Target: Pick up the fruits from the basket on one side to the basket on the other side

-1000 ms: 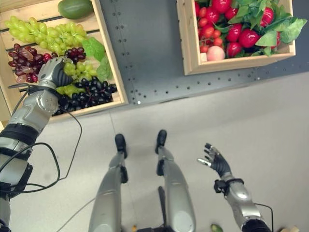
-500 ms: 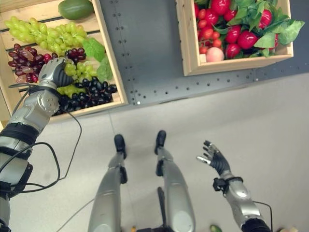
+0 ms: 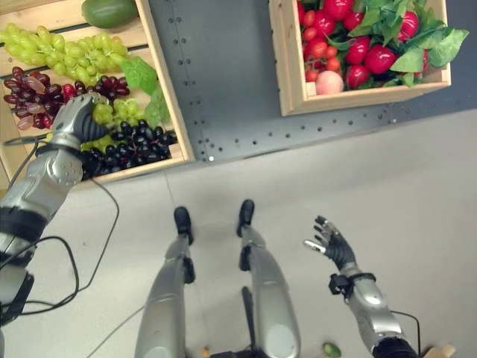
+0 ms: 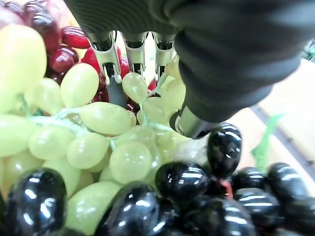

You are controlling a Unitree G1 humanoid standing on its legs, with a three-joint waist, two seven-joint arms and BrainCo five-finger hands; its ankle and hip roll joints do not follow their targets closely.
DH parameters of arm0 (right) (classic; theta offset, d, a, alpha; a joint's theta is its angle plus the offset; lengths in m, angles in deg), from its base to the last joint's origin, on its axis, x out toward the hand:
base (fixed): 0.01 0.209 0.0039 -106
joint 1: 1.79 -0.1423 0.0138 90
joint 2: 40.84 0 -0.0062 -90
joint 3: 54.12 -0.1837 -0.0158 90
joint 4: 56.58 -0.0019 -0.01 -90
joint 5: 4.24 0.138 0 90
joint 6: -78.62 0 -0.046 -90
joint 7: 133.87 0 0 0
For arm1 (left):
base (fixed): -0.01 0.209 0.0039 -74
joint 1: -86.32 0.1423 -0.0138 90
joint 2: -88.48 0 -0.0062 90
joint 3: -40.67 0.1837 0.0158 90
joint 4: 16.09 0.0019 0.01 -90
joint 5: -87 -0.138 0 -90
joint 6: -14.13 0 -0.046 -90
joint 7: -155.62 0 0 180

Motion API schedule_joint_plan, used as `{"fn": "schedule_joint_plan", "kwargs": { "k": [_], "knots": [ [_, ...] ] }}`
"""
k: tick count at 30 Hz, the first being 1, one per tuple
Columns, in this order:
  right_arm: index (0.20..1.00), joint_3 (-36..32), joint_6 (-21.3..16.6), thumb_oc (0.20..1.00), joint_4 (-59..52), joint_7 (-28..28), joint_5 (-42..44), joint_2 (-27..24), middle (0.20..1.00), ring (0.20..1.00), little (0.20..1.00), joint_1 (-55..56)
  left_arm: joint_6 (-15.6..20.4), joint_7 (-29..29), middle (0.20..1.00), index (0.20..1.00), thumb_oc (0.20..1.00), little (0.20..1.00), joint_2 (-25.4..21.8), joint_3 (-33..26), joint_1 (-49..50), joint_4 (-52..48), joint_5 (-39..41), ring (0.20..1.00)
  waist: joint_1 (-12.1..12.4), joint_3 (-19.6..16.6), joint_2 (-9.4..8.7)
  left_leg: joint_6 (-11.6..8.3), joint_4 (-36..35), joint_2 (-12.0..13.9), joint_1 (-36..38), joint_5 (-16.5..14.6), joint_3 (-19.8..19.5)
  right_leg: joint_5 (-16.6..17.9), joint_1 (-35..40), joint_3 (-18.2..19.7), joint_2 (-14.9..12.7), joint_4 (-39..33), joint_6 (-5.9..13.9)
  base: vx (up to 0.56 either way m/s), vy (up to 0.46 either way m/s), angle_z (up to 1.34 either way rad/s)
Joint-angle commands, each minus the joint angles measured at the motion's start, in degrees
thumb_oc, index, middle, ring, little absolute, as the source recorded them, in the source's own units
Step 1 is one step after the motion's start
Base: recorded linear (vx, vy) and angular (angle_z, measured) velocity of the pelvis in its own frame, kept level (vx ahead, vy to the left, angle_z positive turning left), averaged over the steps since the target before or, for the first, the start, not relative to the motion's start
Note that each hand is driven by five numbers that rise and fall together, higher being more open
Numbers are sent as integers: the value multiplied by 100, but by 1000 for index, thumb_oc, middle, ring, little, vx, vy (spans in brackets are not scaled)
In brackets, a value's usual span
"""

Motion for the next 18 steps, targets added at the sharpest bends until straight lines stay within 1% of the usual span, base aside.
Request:
{"fn": "schedule_joint_plan", "kwargs": {
  "k": [1, 2, 4, 5, 6, 15, 18],
  "knots": [
    [1000, -496, -231, 1000, -394, 36, -131, -190, 1000, 1000, 1000, 576, 308, 427, 200, 200, 200, 200, 135, -447, 1536, -751, 32, 200, 225, 191, 141, 280, 419, -308, 212, -860, -15, -122, 272, -172, 104, -100, 520, 0, 0, 0],
    [1000, -476, -229, 1000, -398, 36, -133, -199, 1000, 1000, 1000, 574, 296, 444, 200, 200, 200, 200, 128, -505, 1603, -799, 30, 200, 204, 185, 137, 281, 417, -307, 218, -861, -14, -122, 276, -172, 104, -100, 521, 0, 0, 0],
    [1000, -532, -211, 1000, -400, 62, -188, -201, 1000, 1000, 1000, 602, 393, 461, 200, 200, 200, 200, 94, -784, 1922, -1092, 74, 200, 260, 183, 188, 283, 378, -315, 269, -860, -23, -135, 311, -173, 93, -101, 521, 0, 0, 0],
    [1000, -558, -197, 1000, -417, 85, -252, -229, 1000, 1000, 1000, 635, 473, 477, 200, 200, 200, 200, 73, -1057, 2217, -1410, 156, 200, 300, 178, 225, 281, 338, -332, 328, -856, -26, -141, 356, -168, 88, -111, 522, 0, 0, 0],
    [1000, -566, -190, 1000, -410, 86, -278, -244, 1000, 1000, 1000, 643, 503, 498, 200, 200, 200, 200, 63, -1148, 2329, -1515, 187, 200, 303, 178, 240, 282, 317, -337, 355, -852, -27, -140, 373, -168, 87, -114, 525, 0, 0, 0],
    [1000, -640, -154, 1000, -384, 140, -403, -288, 1000, 1000, 1000, 719, 687, 548, 200, 200, 200, 200, -15, -1730, 3018, -2244, 427, 200, 398, 134, 343, 277, 164, -384, 557, -814, -50, -162, 516, -182, 46, -124, 544, 1, 0, 0],
    [1000, -627, -158, 1000, -377, 149, -442, -292, 1000, 1000, 1000, 707, 743, 558, 200, 200, 200, 200, -23, -1830, 3137, -2383, 486, 200, 416, 123, 369, 279, 143, -393, 610, -814, -61, -167, 553, -192, 39, -127, 547, 0, 0, 0]
  ]
}}
